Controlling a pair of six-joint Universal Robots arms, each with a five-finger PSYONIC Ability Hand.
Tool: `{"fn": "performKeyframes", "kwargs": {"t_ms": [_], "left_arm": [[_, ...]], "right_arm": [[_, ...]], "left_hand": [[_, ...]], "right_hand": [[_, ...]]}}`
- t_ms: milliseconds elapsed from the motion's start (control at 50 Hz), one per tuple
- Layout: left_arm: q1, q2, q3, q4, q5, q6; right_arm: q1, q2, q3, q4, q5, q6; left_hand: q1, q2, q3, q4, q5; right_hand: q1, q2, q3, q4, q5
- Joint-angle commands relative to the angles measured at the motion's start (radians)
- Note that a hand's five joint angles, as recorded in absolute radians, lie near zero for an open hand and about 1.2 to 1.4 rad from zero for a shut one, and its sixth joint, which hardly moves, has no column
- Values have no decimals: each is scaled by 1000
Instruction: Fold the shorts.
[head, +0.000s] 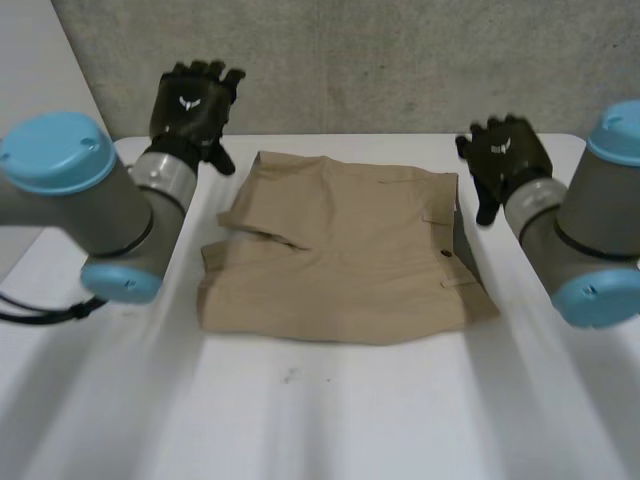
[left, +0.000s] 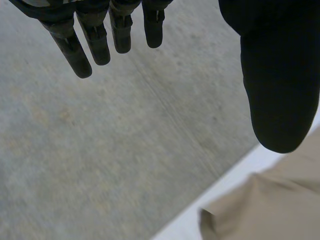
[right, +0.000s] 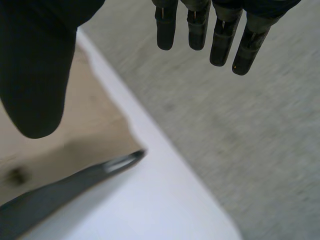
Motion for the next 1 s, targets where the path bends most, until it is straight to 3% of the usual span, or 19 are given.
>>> {"fn": "performKeyframes", "kwargs": {"t_ms": [20, 220, 380, 500, 740, 820, 1000], "left_arm": [[-23, 225, -333, -113, 0, -7], [-74, 386, -614, -211, -5, -53], [-87, 400, -707, -252, -5, -137], [-84, 389, -743, -268, -3, -148], [-70, 292, -715, -248, 0, -148], [-69, 243, -678, -219, -3, -144], [-70, 136, -569, -101, -61, -131]], "right_arm": [[1, -125, 258, 80, -29, 16], [-65, -131, 444, 46, -167, 13], [-100, -80, 474, -54, -183, -1], [-108, -39, 467, -113, -186, -1], [-107, 16, 444, -176, -189, -4], [-102, 25, 437, -175, -187, -2], [-99, -33, 454, -178, -186, 16]], "left_hand": [[50, 38, 28, 37, 19], [352, 341, 330, 339, 322], [417, 405, 395, 404, 386], [651, 640, 630, 638, 621], [426, 414, 404, 413, 395], [382, 370, 360, 369, 351], [332, 320, 310, 319, 301]], "right_hand": [[-28, -42, -38, -58, -64], [269, 255, 260, 240, 234], [393, 379, 383, 363, 357], [455, 441, 445, 425, 419], [871, 857, 862, 842, 836], [1191, 1177, 1181, 1161, 1155], [1194, 1179, 1184, 1164, 1158]]}}
